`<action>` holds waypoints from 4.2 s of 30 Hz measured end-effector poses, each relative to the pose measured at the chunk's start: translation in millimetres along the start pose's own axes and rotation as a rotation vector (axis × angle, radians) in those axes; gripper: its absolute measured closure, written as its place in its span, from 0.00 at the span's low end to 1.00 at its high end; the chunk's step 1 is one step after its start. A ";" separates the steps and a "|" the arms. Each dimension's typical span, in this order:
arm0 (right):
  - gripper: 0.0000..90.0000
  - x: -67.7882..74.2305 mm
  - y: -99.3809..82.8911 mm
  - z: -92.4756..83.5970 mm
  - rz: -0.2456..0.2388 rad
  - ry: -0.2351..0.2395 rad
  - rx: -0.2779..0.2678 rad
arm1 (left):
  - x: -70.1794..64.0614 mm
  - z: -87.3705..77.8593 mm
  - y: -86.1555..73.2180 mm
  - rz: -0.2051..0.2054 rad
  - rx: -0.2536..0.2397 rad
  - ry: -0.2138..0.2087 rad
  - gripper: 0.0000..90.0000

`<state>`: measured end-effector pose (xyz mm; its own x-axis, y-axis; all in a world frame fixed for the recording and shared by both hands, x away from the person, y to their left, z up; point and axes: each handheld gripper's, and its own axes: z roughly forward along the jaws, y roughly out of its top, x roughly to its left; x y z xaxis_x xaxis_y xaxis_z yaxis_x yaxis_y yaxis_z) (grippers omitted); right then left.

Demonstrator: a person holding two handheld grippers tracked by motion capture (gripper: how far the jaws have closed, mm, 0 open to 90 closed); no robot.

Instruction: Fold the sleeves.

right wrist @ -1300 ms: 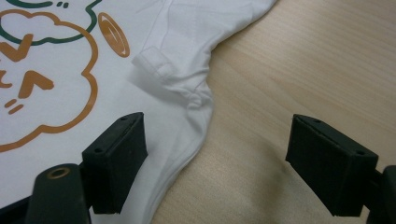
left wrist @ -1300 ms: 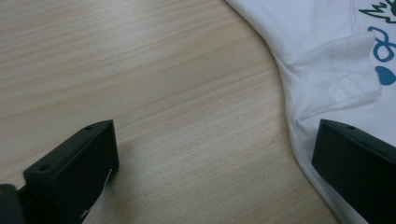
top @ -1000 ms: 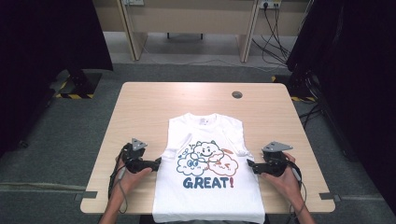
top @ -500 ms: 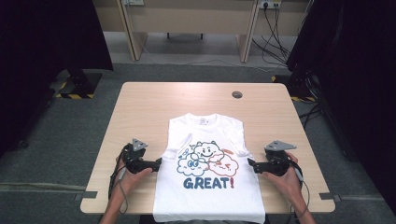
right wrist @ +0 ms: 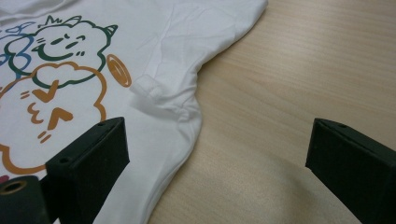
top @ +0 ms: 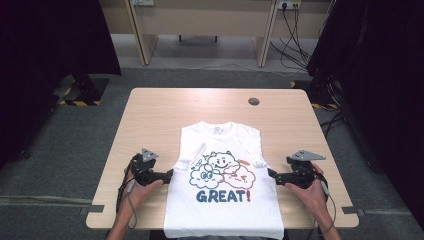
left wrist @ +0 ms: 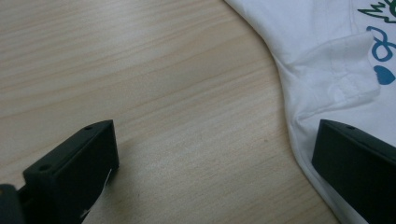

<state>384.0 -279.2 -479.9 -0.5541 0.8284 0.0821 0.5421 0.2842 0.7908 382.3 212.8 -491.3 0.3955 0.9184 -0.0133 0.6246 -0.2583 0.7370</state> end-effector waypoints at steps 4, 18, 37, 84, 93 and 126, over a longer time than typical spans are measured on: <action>0.07 -0.9 -4.6 -6.0 0.001 -0.007 -0.004 | 0.0 0.0 0.0 0.000 0.000 0.000 0.00; 0.07 0.9 -5.8 -10.6 0.003 -0.002 -0.001 | -0.1 0.5 0.4 0.001 -0.001 -0.001 0.00; 0.07 20.2 -19.9 -23.7 -0.008 0.042 0.016 | 0.0 0.4 0.4 0.001 -0.001 -0.002 0.00; 0.10 43.6 -32.9 -42.0 -0.134 -0.077 0.196 | -52.4 -37.0 -32.3 0.149 -0.012 -0.066 0.04; 0.09 40.3 -20.8 -20.8 -0.141 -0.055 0.165 | -46.5 -32.6 -32.6 0.101 0.003 -0.095 0.01; 0.09 31.7 -20.1 -28.7 -0.088 -0.047 0.114 | -46.4 -30.9 -31.1 0.099 0.007 -0.092 0.00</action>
<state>337.4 -272.5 -475.8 -0.5741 0.8186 -0.0153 0.5622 0.4077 0.7195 323.7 187.5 -492.8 0.5156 0.8568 -0.0027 0.5837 -0.3489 0.7332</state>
